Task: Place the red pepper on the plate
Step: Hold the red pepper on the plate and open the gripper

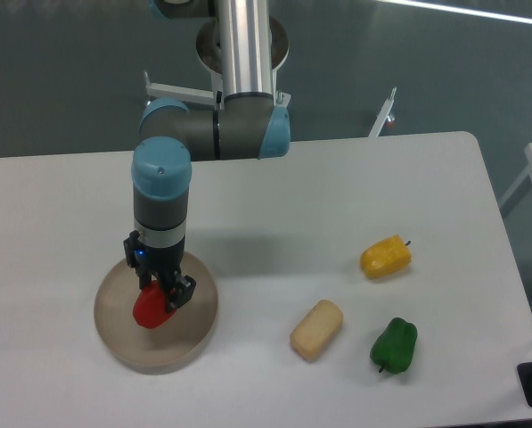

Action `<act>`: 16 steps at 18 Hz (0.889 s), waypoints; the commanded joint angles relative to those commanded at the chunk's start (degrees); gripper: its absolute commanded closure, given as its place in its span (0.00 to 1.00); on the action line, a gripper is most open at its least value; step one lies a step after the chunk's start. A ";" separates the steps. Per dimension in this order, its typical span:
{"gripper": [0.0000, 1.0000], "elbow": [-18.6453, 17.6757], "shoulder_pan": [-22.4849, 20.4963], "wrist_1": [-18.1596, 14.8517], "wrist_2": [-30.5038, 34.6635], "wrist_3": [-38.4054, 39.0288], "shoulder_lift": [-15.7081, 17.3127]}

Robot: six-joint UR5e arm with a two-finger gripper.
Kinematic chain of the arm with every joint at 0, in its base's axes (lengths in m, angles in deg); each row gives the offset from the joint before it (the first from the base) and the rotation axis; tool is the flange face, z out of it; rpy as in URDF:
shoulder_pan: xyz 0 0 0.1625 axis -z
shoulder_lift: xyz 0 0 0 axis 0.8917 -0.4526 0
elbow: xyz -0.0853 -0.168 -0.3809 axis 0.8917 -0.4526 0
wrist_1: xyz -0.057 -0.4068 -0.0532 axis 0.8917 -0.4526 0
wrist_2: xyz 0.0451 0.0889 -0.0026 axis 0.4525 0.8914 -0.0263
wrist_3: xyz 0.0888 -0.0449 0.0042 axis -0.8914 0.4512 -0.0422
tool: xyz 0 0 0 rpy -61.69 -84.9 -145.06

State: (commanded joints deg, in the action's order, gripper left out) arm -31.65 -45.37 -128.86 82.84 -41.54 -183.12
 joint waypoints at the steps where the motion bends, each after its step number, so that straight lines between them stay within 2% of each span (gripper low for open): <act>1: 0.63 0.00 0.00 0.00 -0.09 -0.53 -0.09; 10: 0.63 -0.18 0.00 0.00 -0.44 -2.47 -1.67; 16: 0.61 -0.36 0.00 -0.26 -0.44 -2.64 -1.41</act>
State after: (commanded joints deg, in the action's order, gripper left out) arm -32.00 -45.37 -129.13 82.40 -44.18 -184.53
